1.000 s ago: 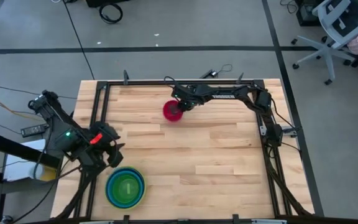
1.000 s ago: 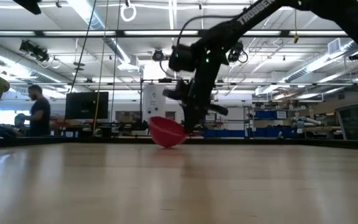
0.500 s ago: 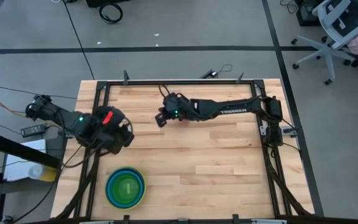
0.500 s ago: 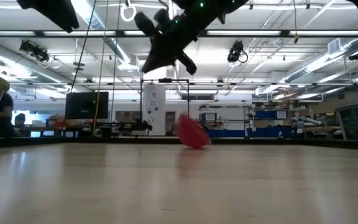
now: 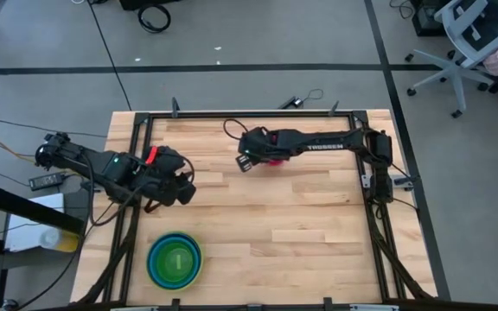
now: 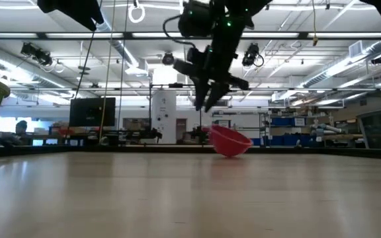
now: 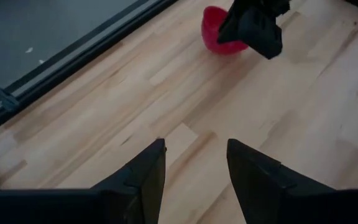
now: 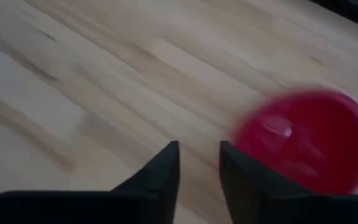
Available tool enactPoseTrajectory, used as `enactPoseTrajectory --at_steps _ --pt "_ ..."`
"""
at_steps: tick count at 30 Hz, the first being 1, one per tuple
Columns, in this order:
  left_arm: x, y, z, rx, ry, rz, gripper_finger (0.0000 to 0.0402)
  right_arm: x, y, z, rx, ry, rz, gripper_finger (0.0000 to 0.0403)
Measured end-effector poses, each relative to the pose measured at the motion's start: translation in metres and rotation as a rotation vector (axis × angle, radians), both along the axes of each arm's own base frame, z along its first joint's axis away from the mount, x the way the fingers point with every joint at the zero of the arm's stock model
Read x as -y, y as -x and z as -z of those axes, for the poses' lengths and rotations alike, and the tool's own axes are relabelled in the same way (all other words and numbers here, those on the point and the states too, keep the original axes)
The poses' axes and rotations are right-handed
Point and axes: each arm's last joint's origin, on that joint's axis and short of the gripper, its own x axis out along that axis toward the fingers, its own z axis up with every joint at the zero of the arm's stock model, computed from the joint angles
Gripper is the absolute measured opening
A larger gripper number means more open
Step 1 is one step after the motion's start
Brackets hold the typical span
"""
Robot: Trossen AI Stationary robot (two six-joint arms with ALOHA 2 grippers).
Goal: Nest bowls inside each other
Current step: Stack the red bowl on top of the green bowl
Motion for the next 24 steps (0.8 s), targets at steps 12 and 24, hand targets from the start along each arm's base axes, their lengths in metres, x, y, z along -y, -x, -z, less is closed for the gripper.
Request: enactPoseTrajectory --at_steps 12,24 --pt "0.004 -0.002 0.0 0.033 0.049 -0.007 0.0172 0.056 0.041 0.008 -0.237 -0.078 0.204 0.0243" --pt "0.004 -0.002 0.0 0.039 0.052 -0.007 0.0172 0.112 0.062 0.023 -0.111 -0.241 0.319 0.026"
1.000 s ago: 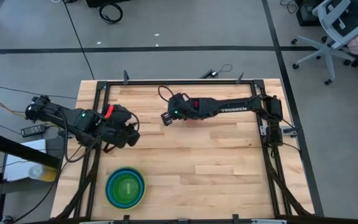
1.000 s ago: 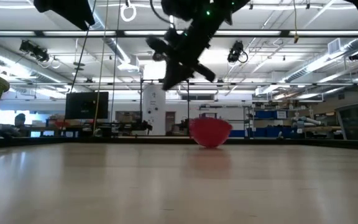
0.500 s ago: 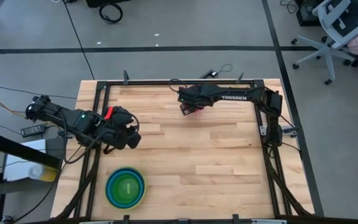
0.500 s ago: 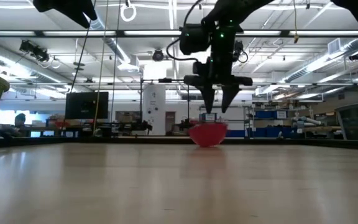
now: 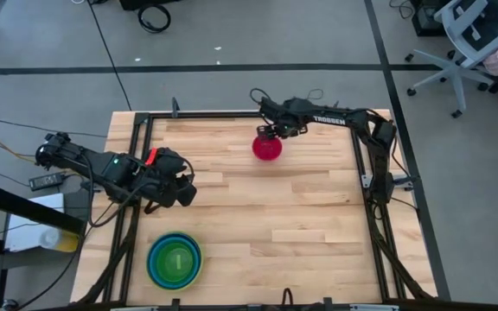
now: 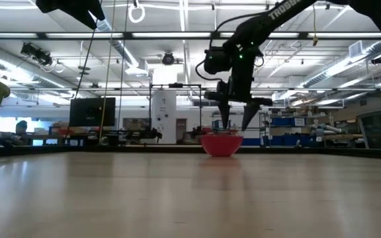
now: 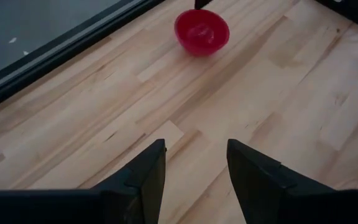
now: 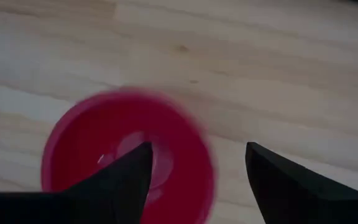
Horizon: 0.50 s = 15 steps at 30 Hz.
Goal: Nest bowls inside each other
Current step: Stack the red bowl on top of the green bowl
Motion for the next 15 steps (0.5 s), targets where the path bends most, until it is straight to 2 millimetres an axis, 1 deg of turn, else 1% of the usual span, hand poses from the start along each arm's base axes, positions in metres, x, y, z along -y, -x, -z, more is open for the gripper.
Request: enactPoseTrajectory --at_steps 2,5,8,10,12,15 --pt "0.0 0.0 0.0 0.0 0.0 -0.002 0.0172 0.0 0.001 0.009 0.023 -0.02 0.013 0.026" --pt "-0.001 0.0 0.0 0.0 0.0 -0.003 0.0172 -0.005 0.008 0.024 -0.011 -0.059 0.025 0.0258" --pt "-0.001 0.0 0.0 -0.001 -0.001 -0.002 0.0172 -0.011 0.013 0.038 -0.037 -0.083 0.018 0.0243" --pt "-0.001 0.0 0.0 -0.004 -0.006 0.004 0.0172 -0.013 0.017 0.047 -0.045 -0.107 0.007 0.0221" --pt "-0.001 0.0 0.0 -0.008 -0.01 0.005 0.0172 -0.014 0.016 0.054 -0.007 -0.119 -0.011 0.0191" --pt "-0.005 -0.001 0.0 -0.015 -0.014 -0.014 0.0172 -0.016 0.015 0.061 0.047 -0.135 -0.051 0.0131"
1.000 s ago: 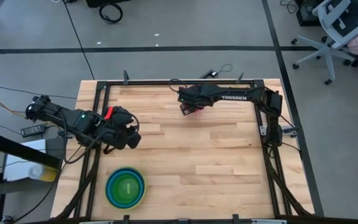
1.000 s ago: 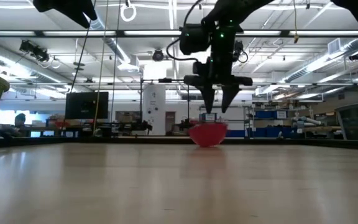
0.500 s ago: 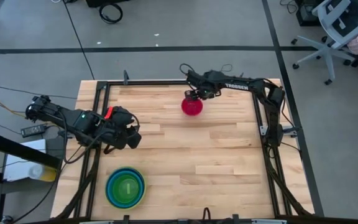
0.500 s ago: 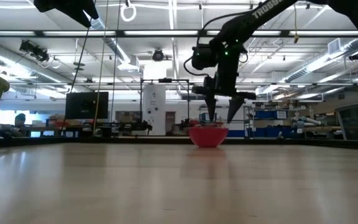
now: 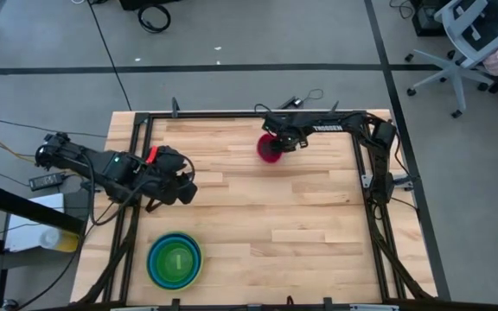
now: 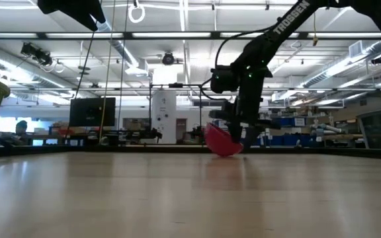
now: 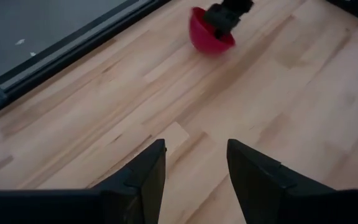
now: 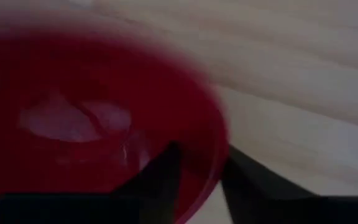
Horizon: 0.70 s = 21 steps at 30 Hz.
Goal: Nest bowls inside each other
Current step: Stack the red bowl on top of the green bowl
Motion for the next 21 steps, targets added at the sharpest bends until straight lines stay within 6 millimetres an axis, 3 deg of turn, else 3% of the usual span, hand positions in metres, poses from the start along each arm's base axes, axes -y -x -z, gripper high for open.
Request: enactPoseTrajectory --at_steps 5,7,11,14,21 --pt "-0.012 -0.001 0.001 -0.023 -0.008 -0.059 0.0172 -0.012 -0.014 -0.013 0.11 0.043 -0.053 0.0023" --pt "-0.017 -0.001 0.001 -0.028 -0.01 -0.083 0.0172 -0.024 -0.022 -0.019 0.112 0.108 -0.063 0.0022" --pt "-0.025 -0.003 0.001 -0.064 -0.045 -0.079 0.0172 -0.053 -0.041 -0.054 0.184 0.275 -0.093 0.0034" --pt "-0.032 -0.005 0.001 -0.07 -0.06 -0.089 0.0172 -0.081 -0.051 -0.075 0.228 0.386 -0.126 0.0022" --pt "-0.042 -0.021 -0.009 0.013 -0.138 -0.01 0.0172 -0.13 -0.069 -0.112 0.369 0.583 -0.144 0.002"
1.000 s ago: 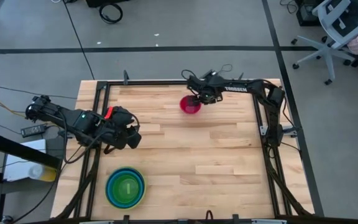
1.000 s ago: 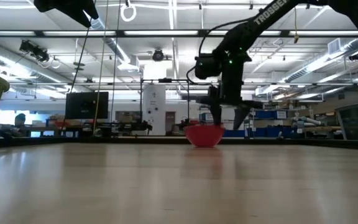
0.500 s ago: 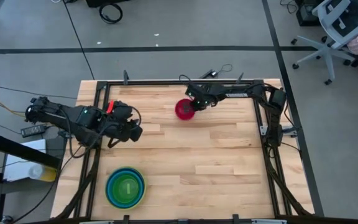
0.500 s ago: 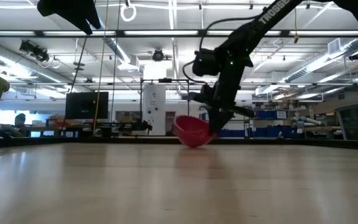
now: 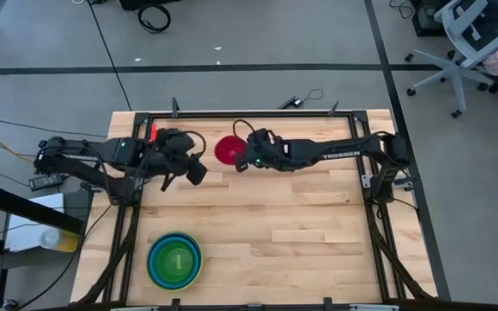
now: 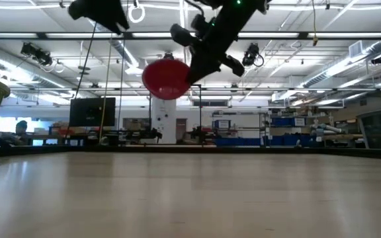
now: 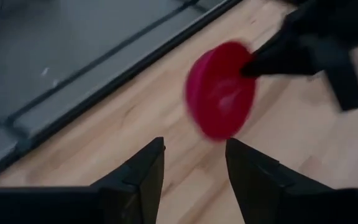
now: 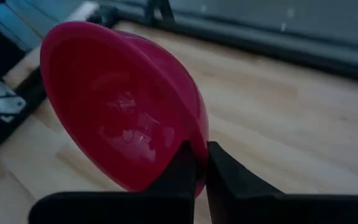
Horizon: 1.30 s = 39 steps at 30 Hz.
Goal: Nest bowls inside each other
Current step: Stack the red bowl on top of the green bowl
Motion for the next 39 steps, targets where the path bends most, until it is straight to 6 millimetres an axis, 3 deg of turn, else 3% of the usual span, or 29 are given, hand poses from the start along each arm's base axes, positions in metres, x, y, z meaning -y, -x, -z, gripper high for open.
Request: enactPoseTrajectory --at_steps 8,18,21,25,29,33,36,39 --pt "-0.004 -0.028 -0.003 -0.04 -0.19 0.167 0.0172 -0.029 -0.015 -0.016 0.09 0.191 -0.131 0.0023" --pt "-0.008 -0.044 0.018 -0.219 -0.237 0.209 0.0166 -0.058 -0.02 -0.026 0.134 0.314 -0.231 0.0023" --pt "-0.008 -0.049 0.02 -0.205 -0.229 0.196 0.0132 -0.064 -0.02 -0.026 0.122 0.331 -0.256 0.0023" --pt "-0.008 -0.049 0.022 -0.218 -0.224 0.183 0.0042 -0.068 -0.02 -0.028 0.146 0.312 -0.278 0.0037" --pt "-0.006 -0.039 0.024 -0.235 -0.103 0.203 0.0035 -0.07 -0.019 -0.031 0.196 0.223 -0.316 0.0077" --pt "-0.002 -0.018 0.033 -0.389 0.108 0.246 0.0036 -0.071 -0.009 -0.055 0.3 0.168 -0.362 0.0129" --pt "0.018 -0.008 0.045 -0.503 0.285 0.426 0.0039 -0.07 0.003 -0.077 0.356 0.182 -0.379 0.0159" --pt "0.051 -0.001 0.059 -0.515 0.469 0.692 0.004 -0.064 0.017 -0.092 0.351 0.218 -0.342 0.0173"
